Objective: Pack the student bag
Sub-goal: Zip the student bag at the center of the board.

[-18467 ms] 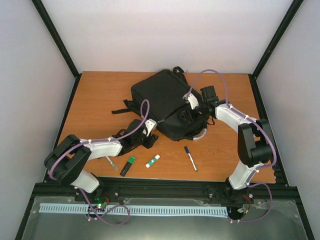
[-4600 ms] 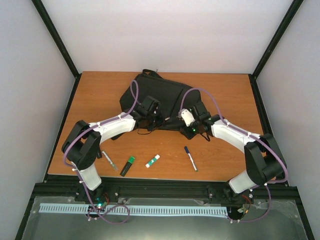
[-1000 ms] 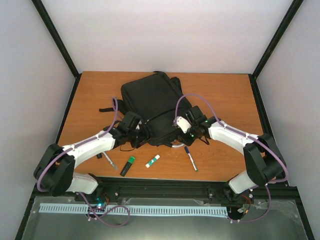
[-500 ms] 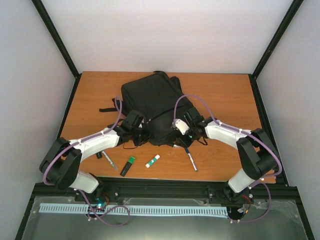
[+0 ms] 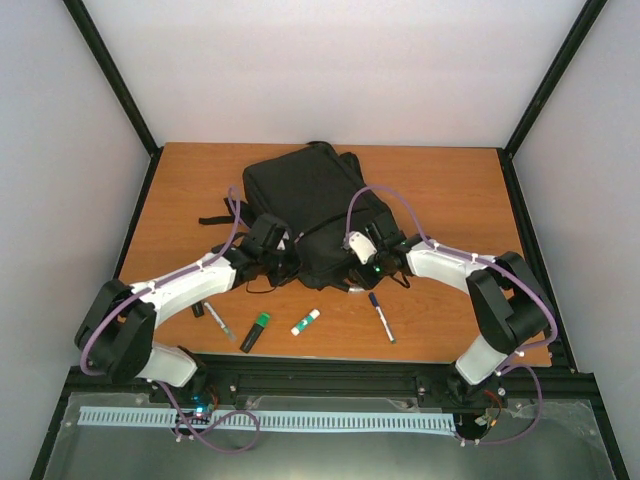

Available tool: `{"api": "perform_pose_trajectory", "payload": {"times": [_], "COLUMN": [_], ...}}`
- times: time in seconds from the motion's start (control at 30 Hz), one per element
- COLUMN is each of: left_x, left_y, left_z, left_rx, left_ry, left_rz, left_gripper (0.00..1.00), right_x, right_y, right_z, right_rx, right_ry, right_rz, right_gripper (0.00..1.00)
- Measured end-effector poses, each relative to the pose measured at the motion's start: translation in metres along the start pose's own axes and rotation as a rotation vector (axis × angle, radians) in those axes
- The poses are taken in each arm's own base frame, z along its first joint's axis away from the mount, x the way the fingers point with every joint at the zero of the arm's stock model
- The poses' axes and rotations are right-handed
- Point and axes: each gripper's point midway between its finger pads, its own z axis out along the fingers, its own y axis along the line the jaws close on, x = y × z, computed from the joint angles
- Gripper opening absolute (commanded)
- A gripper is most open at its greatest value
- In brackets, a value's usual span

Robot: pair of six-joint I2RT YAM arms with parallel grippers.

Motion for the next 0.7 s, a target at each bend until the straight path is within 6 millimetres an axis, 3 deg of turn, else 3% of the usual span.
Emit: {"api": "perform_pose_trajectory", "payload": {"times": [0.1,0.37,0.7], "left_x": [-0.002,-0.004,-0.004], "left_y": [-0.007,-0.012,-0.012], "left_z": [-0.005,-0.009,-0.008], "left_rx": [0.015,0.020,0.021], "left_ry": [-0.007,-0.015,-0.018], "left_rz": [0.008,0.023,0.040], "left_gripper": [0.01,0.01,0.01], "right_x": [-0.003,-0.008,-0.015], "right_y": [-0.005,-0.010,-0.011], "right_z": [0.002,0.004,-0.019], "right_rx": [0.022,0.054,0.101], "right_ry": [-0.010,-0.017,-0.045], "right_rz": [0.006,-0.008,-0.058], "right_gripper": [0.28,0.14,0.11]}}
